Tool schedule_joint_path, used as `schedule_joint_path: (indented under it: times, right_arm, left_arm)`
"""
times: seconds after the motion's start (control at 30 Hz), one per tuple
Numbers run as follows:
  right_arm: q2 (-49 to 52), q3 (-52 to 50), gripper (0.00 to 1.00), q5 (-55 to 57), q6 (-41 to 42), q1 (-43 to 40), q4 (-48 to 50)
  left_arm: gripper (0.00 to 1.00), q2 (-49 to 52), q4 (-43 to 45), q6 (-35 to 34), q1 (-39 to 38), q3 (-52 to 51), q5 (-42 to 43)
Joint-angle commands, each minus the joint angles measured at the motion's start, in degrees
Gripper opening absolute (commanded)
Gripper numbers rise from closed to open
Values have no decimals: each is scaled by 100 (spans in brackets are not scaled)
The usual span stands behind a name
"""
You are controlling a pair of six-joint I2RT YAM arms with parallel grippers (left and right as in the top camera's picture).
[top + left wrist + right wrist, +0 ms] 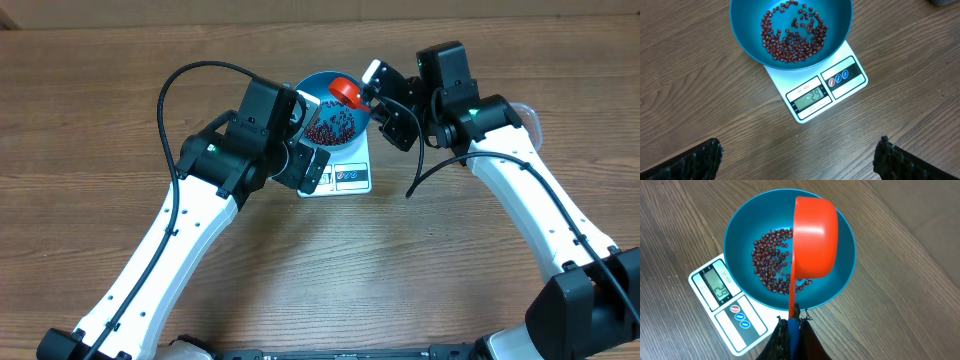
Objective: Scoop item into bowl and weigh 150g on scale
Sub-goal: 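Tilt the red scoop to pour beans into the teal bowl, then move the empty scoop back over the bean tub with the right gripper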
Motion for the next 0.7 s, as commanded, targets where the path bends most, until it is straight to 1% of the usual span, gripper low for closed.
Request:
schedule_joint_path:
  times: [0.0,0.1,0.33,0.4,0.47,0.57,0.67]
  right_arm:
    - [-133,195,4,-48,-203,28,28]
    - [-133,195,3,-48,-118,28,31]
    - [-177,197,4,-42,968,-81,96]
    - [-247,199,3,44,1397,-168,94]
    - [-328,201,4,417,1969,-293,90]
    - [-424,201,4,1335,2702,-503,-50]
    - [-474,201,4,2197,2959,-708,-413]
  left_arm:
    - [100,-17,9,111,26,92,63]
    - [100,-17,11,111,24,92,63]
    - [100,-17,11,111,24,92,63]
    - [100,-17,11,111,24,92,63]
    - [100,-17,11,111,26,92,63]
    - [100,-17,9,111,24,92,63]
    - [100,-17,11,111,24,92,63]
